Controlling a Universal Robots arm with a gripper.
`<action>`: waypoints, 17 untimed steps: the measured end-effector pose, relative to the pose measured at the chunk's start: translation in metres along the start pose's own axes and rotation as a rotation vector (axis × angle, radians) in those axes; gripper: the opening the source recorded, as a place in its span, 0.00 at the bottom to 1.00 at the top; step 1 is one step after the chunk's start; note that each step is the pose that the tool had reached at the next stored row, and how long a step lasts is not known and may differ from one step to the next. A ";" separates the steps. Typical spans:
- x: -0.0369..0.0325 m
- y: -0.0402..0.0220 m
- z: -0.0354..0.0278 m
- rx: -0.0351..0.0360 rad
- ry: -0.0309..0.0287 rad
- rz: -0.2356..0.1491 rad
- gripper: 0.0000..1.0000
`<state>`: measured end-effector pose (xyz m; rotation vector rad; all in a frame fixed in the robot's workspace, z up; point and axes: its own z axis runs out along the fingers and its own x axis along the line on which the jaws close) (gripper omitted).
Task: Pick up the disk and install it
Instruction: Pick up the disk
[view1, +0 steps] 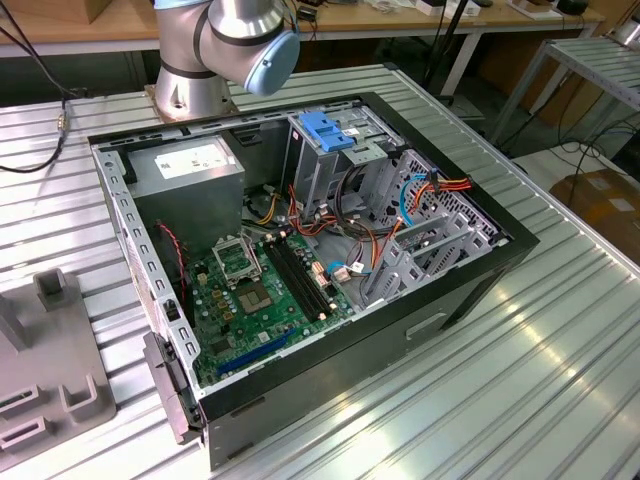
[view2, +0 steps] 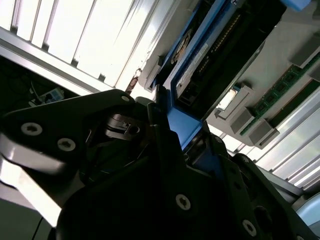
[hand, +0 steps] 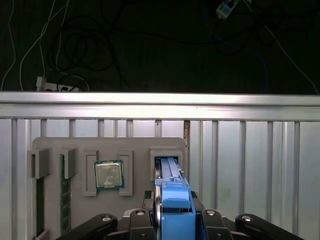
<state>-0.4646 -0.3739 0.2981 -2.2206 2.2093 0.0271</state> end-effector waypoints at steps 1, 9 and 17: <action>0.0000 0.0000 -0.0010 0.0002 -0.0002 0.000 0.37; -0.0003 0.0000 -0.0189 0.0003 -0.0017 0.000 0.37; -0.0007 0.0001 -0.0362 0.0002 -0.0025 0.000 0.37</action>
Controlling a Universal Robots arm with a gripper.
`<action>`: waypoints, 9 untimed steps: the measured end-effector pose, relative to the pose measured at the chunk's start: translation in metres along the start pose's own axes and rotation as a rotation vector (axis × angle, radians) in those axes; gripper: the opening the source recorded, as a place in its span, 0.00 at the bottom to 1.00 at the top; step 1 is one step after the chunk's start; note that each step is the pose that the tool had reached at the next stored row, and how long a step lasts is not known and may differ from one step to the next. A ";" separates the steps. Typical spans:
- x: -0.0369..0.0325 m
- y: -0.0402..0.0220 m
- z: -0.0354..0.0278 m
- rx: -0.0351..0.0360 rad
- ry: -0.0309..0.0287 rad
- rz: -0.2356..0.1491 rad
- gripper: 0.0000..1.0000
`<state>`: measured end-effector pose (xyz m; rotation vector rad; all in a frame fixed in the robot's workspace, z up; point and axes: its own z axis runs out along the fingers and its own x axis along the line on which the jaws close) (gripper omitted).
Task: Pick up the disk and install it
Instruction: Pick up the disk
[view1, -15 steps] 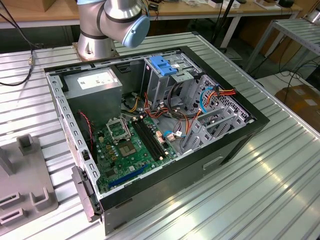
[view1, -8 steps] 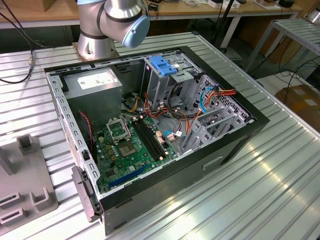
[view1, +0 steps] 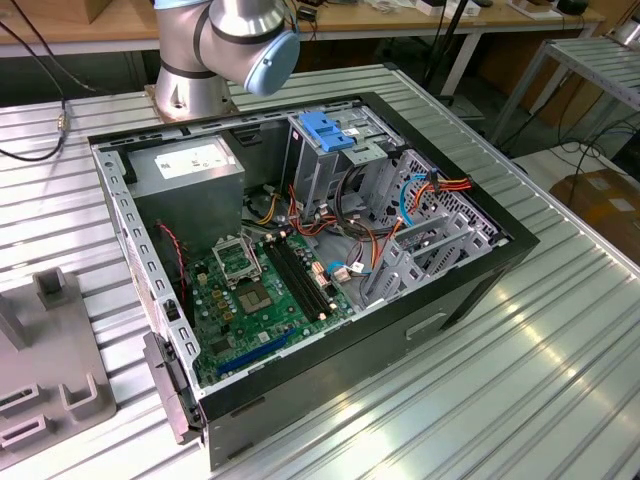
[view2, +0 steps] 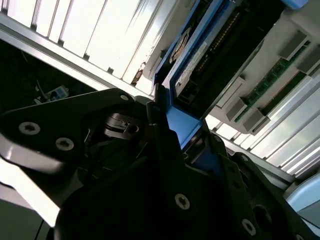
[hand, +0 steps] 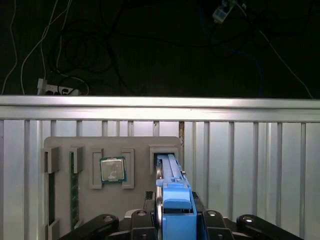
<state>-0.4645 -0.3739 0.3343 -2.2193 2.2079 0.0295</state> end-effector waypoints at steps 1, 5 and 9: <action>-0.0001 0.0000 -0.0039 -0.0001 -0.0002 0.000 0.37; -0.0003 -0.0001 -0.0144 -0.0001 -0.0004 0.000 0.37; -0.0005 -0.0004 -0.0231 -0.0001 -0.0004 0.000 0.37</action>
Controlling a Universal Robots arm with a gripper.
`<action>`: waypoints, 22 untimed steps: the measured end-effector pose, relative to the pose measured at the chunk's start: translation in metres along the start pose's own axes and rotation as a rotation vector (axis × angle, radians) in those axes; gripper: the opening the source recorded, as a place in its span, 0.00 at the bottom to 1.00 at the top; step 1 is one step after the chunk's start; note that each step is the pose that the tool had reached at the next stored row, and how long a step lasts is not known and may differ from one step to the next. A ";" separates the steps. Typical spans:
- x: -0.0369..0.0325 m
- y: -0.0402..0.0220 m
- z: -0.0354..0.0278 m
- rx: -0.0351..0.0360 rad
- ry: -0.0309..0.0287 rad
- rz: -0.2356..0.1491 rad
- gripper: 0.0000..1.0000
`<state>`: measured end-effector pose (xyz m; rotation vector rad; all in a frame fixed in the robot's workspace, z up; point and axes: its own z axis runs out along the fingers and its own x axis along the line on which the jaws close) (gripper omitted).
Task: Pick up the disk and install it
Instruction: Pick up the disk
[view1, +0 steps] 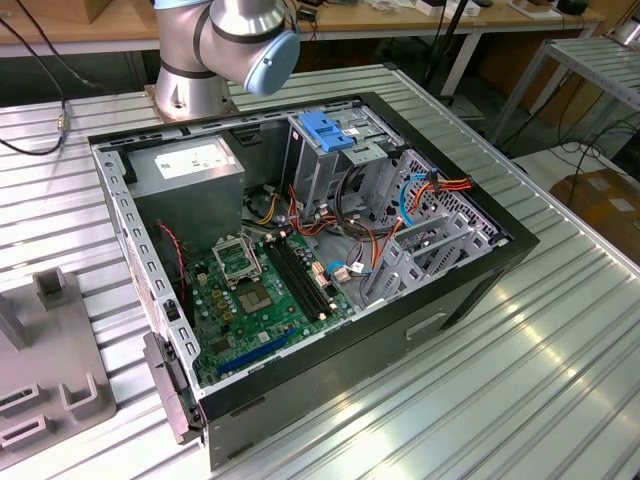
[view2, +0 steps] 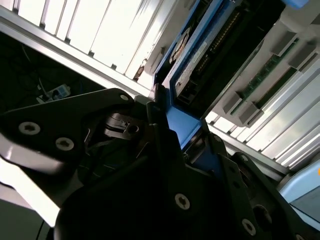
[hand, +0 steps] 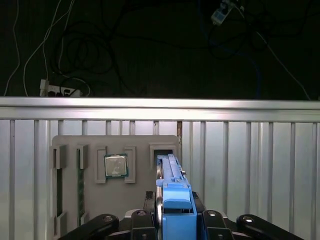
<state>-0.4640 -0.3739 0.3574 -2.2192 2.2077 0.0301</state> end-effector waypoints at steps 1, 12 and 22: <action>-0.0001 -0.0001 -0.0016 0.0000 0.0000 0.000 0.37; -0.0005 -0.0011 -0.0231 -0.0001 -0.0001 0.000 0.37; -0.0010 -0.0021 -0.0468 -0.0004 0.0000 0.000 0.37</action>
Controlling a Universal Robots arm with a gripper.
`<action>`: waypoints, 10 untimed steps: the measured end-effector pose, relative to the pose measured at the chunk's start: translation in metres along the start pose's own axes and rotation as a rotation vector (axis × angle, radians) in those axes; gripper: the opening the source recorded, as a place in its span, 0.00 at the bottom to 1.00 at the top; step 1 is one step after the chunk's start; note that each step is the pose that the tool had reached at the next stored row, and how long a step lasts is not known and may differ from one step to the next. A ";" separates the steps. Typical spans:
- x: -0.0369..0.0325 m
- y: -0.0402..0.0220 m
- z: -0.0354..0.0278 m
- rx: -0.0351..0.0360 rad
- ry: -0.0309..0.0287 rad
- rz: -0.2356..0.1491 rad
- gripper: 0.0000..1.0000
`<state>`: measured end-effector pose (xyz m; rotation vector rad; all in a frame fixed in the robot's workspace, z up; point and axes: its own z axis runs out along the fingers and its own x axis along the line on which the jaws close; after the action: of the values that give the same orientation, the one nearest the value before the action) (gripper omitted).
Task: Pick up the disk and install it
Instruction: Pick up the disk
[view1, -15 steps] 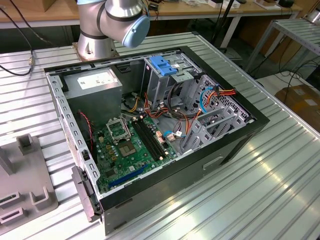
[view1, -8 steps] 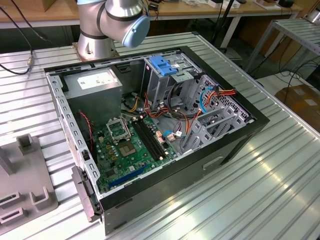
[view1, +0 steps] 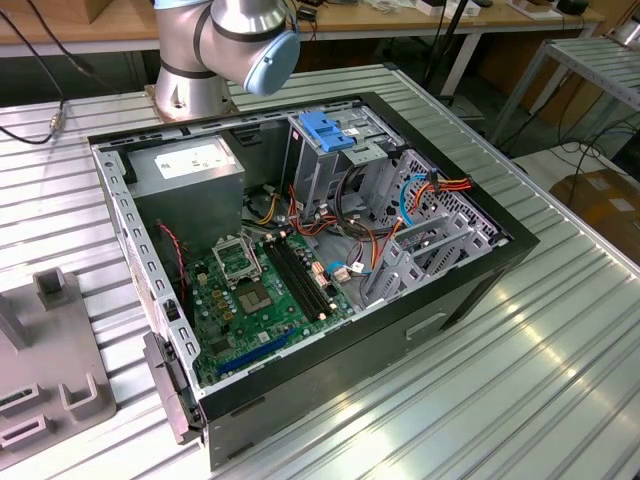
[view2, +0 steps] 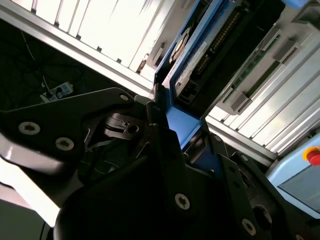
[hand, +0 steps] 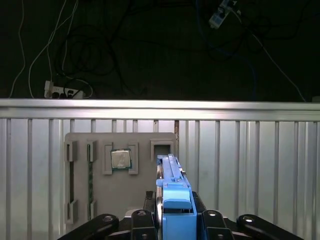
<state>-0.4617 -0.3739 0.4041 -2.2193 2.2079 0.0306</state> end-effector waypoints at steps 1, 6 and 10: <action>-0.0001 -0.0001 -0.0019 -0.0001 0.0000 0.000 0.37; -0.0003 -0.0009 -0.0129 -0.0003 0.0000 0.000 0.37; -0.0005 -0.0015 -0.0210 -0.0005 0.0000 0.000 0.37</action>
<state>-0.4601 -0.3739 0.4252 -2.2196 2.2082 0.0311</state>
